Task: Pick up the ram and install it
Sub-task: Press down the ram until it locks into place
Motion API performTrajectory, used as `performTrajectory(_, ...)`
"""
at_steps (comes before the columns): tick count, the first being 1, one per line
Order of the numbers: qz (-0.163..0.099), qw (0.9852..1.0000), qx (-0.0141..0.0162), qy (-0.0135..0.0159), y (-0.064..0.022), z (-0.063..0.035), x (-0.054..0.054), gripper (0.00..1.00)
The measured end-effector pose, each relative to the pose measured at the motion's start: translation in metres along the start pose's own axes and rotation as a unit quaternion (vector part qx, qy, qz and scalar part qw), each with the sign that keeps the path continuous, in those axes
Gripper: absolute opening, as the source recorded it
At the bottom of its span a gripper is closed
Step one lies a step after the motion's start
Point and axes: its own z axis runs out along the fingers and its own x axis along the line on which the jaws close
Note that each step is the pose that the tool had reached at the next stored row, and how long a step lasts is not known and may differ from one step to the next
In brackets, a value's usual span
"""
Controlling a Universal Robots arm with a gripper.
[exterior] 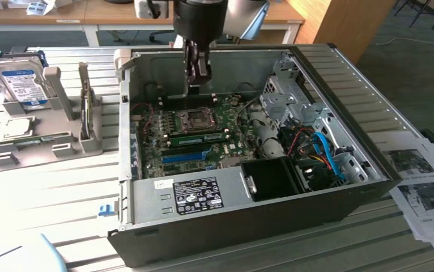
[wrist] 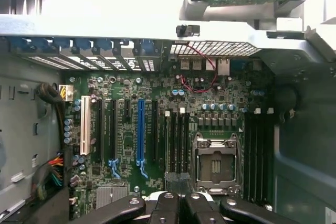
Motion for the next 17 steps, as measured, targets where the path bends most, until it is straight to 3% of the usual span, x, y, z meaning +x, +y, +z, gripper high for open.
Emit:
performTrajectory(10,0.0,1.0,0.0,0.0,0.0001,-0.0141,-0.001,0.1)
performTrajectory(17,0.0,1.0,-0.0001,0.0002,-0.0022,-0.0147,-0.001,0.1)
